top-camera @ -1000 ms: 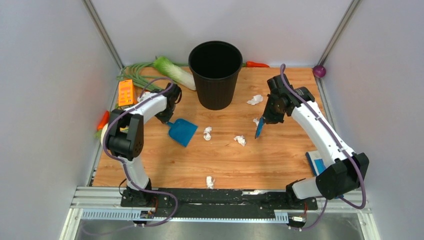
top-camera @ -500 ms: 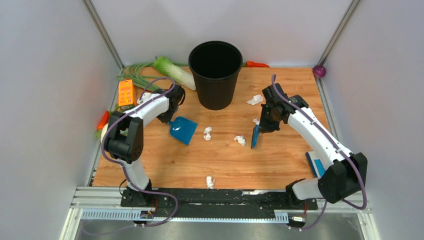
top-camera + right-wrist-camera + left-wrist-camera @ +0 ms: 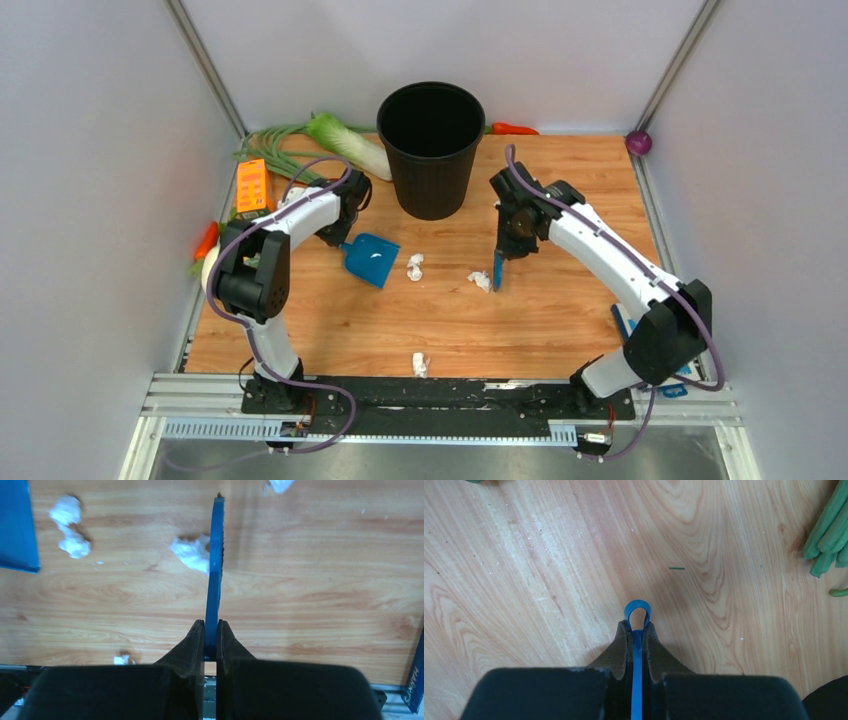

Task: Sweep away the paper scraps from the table

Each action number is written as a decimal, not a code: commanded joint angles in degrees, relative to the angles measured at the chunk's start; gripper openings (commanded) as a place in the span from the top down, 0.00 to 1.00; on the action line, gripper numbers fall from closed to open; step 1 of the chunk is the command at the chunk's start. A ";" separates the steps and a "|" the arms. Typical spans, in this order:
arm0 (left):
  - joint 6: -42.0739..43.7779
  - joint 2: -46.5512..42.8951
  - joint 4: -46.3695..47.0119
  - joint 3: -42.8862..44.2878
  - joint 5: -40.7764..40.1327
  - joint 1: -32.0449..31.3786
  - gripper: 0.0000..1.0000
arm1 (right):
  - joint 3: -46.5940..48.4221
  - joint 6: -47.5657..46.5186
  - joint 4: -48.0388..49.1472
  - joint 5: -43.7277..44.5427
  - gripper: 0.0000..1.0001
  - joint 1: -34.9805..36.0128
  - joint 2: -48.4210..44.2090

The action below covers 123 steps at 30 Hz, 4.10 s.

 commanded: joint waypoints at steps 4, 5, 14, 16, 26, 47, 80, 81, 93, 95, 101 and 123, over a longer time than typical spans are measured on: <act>3.17 -0.24 1.51 0.78 -0.22 -0.25 1.00 | 20.88 3.01 -8.64 2.23 1.00 6.54 10.39; 3.25 -0.25 1.69 0.60 -0.22 -0.33 1.00 | 21.41 3.62 -8.56 1.26 1.00 6.98 11.63; 1.15 -1.22 0.91 -0.10 1.62 -0.33 1.00 | 24.75 5.65 -5.66 -0.32 1.00 10.06 21.65; 0.62 -1.48 0.73 -0.45 1.80 -0.33 1.00 | 25.37 5.21 -4.43 -2.25 1.00 10.41 23.41; 0.36 -1.48 0.47 -1.33 3.56 -0.33 1.00 | 35.38 4.60 -3.19 -8.58 1.00 13.75 32.20; 0.79 -2.71 -0.77 -3.27 5.75 -0.25 1.00 | 42.86 7.06 1.37 -12.37 1.00 15.60 34.06; 11.95 -6.75 6.18 -7.40 19.56 6.08 1.00 | 32.85 6.27 -6.27 -1.83 1.00 12.88 13.41; 12.65 -6.75 5.39 -6.36 19.73 6.34 1.00 | 32.15 6.09 -6.62 -1.21 1.00 12.70 12.27; 19.78 -5.70 -5.42 8.32 17.88 9.33 1.00 | 18.70 4.78 -6.98 1.96 1.00 3.57 -0.04; 21.09 -4.91 -7.44 11.57 18.41 10.30 1.00 | 16.86 4.07 -6.80 2.92 1.00 2.25 -1.63; 23.29 -2.19 -14.91 22.82 18.50 13.99 1.00 | 12.55 2.84 -6.36 4.24 1.00 -0.30 -4.53; 13.28 7.49 -18.79 55.96 29.40 18.39 1.00 | 3.75 2.93 -3.72 3.54 1.00 -1.36 -8.22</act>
